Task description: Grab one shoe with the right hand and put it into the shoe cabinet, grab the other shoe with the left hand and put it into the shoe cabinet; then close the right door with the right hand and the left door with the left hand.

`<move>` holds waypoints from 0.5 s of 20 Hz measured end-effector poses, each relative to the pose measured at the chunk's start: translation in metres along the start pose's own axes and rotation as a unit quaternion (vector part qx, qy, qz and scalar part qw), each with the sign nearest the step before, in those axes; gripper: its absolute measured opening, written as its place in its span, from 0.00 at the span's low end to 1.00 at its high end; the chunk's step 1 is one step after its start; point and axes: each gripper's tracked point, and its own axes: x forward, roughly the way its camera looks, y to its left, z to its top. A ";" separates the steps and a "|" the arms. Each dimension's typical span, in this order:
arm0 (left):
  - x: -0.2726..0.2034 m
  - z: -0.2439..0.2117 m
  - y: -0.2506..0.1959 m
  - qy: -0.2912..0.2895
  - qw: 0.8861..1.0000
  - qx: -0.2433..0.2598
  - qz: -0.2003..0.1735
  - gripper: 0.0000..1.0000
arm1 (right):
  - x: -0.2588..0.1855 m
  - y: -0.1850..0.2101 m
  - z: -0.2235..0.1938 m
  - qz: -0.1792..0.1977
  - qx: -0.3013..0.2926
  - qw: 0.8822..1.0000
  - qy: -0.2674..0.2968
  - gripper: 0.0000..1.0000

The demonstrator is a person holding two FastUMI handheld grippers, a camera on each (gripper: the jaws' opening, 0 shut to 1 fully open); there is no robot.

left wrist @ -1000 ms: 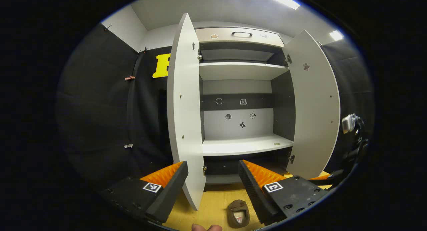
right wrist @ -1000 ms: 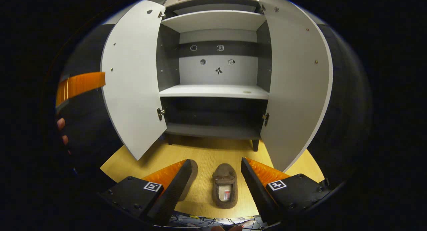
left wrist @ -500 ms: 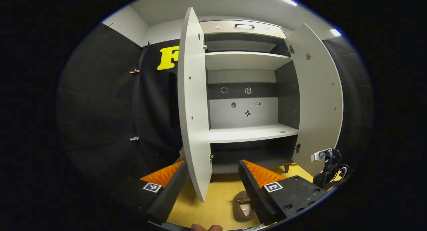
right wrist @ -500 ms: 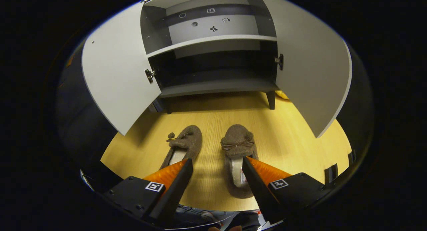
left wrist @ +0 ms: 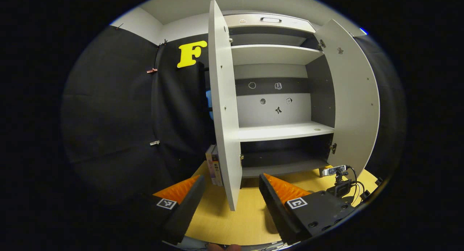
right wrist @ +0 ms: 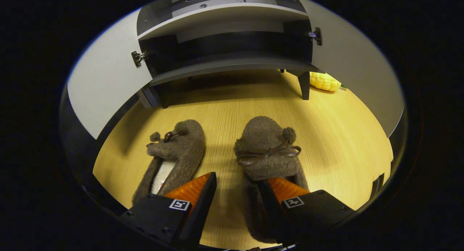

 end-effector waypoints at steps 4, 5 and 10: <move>0.004 -0.001 0.005 0.005 1.000 0.006 0.005 0.94 | 0.019 -0.012 0.015 -0.029 0.022 0.999 -0.015 0.47; 0.007 0.000 0.006 0.005 1.000 0.006 0.006 0.93 | 0.019 -0.016 0.017 -0.033 0.028 0.999 -0.019 0.36; 0.015 0.006 0.000 0.000 1.000 0.011 -0.002 0.94 | 0.015 -0.014 0.017 -0.004 0.027 1.000 -0.012 0.08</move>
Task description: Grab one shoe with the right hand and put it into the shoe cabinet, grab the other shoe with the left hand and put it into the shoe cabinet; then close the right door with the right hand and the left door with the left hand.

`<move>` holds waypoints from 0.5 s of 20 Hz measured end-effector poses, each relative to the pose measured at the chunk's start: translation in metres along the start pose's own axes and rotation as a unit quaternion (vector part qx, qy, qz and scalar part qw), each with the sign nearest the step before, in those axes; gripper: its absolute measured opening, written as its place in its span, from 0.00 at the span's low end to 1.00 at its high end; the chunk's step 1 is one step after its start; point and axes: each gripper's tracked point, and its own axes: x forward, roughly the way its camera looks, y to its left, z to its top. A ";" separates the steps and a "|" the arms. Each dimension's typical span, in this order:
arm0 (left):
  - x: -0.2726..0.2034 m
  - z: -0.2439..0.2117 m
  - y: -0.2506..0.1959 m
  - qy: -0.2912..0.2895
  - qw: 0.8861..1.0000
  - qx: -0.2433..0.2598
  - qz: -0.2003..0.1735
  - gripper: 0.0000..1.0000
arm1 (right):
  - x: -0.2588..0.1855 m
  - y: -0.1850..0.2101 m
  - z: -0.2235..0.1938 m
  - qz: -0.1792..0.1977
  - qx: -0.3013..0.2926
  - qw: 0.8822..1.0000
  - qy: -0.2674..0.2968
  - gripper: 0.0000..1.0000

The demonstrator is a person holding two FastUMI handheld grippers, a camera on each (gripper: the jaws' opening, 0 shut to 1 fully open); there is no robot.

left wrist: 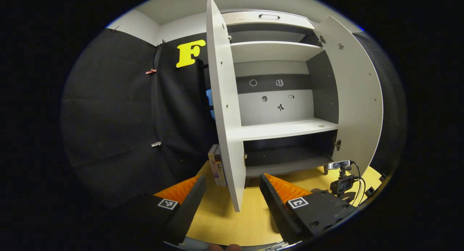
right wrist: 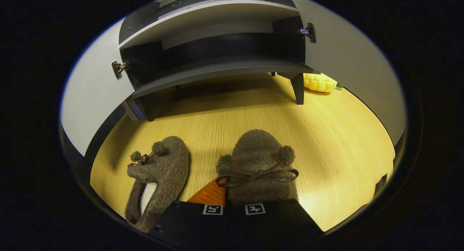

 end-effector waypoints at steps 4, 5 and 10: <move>0.005 0.001 -0.009 -0.001 1.000 -0.006 -0.014 0.94 | -0.036 -0.003 0.027 0.011 0.004 1.000 -0.013 0.07; 0.006 0.001 -0.011 0.001 1.000 -0.009 -0.018 0.94 | -0.049 -0.002 0.039 0.015 0.002 1.000 -0.019 0.07; 0.009 0.006 -0.024 -0.002 0.999 -0.014 -0.034 0.94 | -0.119 0.010 0.117 0.038 -0.008 0.998 -0.049 0.08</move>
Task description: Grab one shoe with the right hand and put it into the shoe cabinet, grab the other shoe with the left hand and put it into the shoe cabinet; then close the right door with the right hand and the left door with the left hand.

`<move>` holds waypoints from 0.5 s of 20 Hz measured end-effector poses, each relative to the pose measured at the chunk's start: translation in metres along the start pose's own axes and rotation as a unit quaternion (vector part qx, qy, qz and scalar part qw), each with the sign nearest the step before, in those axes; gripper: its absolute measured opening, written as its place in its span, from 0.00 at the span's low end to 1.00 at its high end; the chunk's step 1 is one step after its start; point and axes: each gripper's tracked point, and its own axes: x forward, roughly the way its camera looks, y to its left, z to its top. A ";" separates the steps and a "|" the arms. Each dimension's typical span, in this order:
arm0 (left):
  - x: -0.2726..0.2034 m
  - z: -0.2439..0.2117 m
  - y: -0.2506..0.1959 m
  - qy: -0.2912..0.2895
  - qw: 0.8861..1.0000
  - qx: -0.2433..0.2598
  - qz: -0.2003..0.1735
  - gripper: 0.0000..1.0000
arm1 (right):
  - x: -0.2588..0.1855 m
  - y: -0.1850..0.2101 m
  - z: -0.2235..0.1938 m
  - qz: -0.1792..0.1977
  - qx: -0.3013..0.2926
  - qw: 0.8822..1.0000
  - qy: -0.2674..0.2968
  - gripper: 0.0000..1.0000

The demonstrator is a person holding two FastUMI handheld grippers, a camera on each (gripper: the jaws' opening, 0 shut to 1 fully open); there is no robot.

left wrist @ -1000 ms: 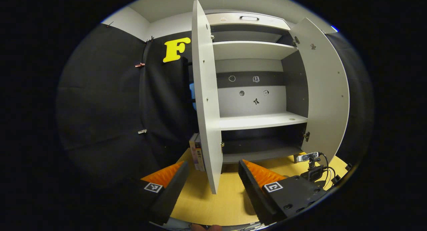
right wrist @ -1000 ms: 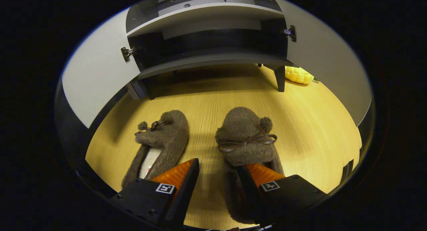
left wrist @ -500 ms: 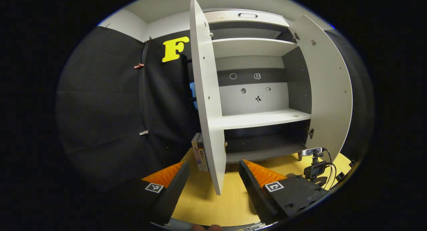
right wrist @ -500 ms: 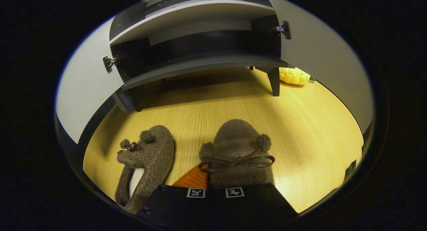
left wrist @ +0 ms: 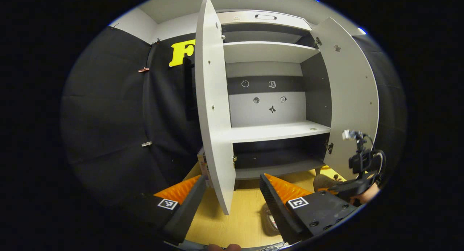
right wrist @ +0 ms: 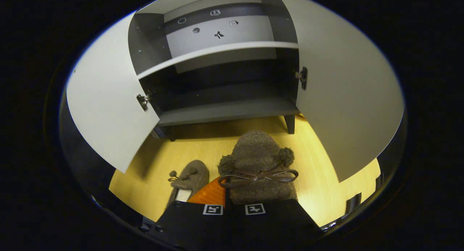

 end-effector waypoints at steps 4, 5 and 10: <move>0.004 0.004 -0.011 -0.001 1.000 -0.009 -0.014 0.94 | -0.038 0.014 0.084 0.000 -0.026 0.999 -0.035 0.07; 0.006 0.006 -0.014 -0.001 1.000 -0.009 -0.016 0.94 | -0.044 0.020 0.107 0.003 -0.035 0.998 -0.050 0.07; 0.010 0.014 -0.026 -0.012 1.000 -0.012 -0.025 0.94 | -0.049 0.048 0.208 0.030 -0.052 0.995 -0.083 0.07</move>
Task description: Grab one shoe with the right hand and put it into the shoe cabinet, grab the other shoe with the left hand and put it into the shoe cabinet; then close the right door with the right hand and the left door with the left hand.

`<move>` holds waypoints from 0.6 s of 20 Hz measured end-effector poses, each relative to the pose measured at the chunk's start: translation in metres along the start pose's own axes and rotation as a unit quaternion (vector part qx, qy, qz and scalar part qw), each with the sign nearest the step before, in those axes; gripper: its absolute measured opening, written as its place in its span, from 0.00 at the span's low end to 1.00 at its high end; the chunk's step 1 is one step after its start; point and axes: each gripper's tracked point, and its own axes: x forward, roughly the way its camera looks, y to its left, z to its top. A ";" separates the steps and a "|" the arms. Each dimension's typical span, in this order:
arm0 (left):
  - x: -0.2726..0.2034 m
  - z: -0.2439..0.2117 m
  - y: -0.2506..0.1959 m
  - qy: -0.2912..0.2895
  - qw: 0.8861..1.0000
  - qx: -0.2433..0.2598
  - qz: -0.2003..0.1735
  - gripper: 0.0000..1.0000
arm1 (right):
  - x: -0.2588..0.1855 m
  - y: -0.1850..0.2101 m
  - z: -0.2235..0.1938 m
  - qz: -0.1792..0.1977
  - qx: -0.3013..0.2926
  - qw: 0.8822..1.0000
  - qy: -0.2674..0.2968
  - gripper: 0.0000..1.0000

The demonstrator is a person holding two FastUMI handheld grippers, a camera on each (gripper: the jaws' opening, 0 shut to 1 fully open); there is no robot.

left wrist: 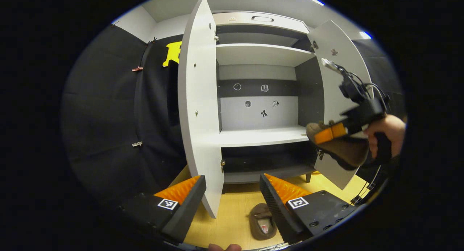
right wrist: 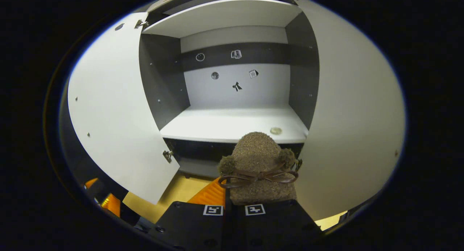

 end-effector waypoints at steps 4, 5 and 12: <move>0.005 0.003 -0.007 0.001 1.000 -0.010 -0.001 0.94 | 0.039 0.012 0.051 0.019 0.012 1.000 -0.002 0.07; 0.006 0.003 -0.008 0.002 1.000 -0.012 0.000 0.94 | 0.054 0.010 0.062 0.015 0.011 1.000 -0.003 0.07; 0.012 -0.002 -0.007 0.015 0.999 -0.026 0.025 0.94 | 0.166 -0.008 0.117 -0.006 0.036 0.999 -0.026 0.07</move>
